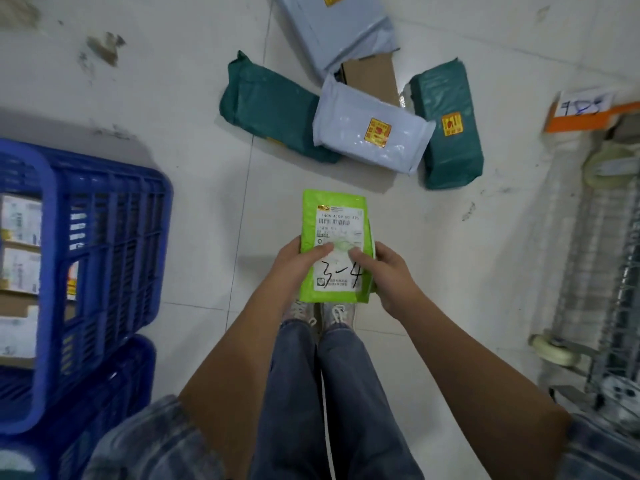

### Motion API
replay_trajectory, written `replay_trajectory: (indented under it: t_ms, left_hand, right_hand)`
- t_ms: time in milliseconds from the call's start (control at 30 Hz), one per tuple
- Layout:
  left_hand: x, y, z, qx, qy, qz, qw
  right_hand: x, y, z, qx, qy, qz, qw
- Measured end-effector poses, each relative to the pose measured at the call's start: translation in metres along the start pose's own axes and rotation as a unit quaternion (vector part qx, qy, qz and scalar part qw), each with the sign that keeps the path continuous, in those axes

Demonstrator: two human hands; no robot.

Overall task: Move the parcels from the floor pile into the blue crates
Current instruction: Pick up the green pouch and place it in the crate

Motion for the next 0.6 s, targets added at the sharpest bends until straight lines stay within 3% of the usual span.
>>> replay_trajectory:
  t_ms: [267,600]
  left_hand:
    - [-0.059,0.03,-0.046,0.025,0.05,0.075,0.996]
    - [-0.118,0.065,-0.178,-0.159,0.104,0.106,0.976]
  right_hand:
    - [-0.057,-0.04,0.046,-0.058,-0.037,-0.038,0.997]
    - [-0.092,-0.086,0.204,-0.18,-0.084,-0.073,0.977]
Point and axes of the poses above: each hand's wrist, its own x-axis towards the middle knuckle, its own z-axis out of the palm, y = z × x, the point moved 10 cm from there along x, towards the middle knuckle, and after that the axes turned 1 degree about x, right-handed, at the moved point
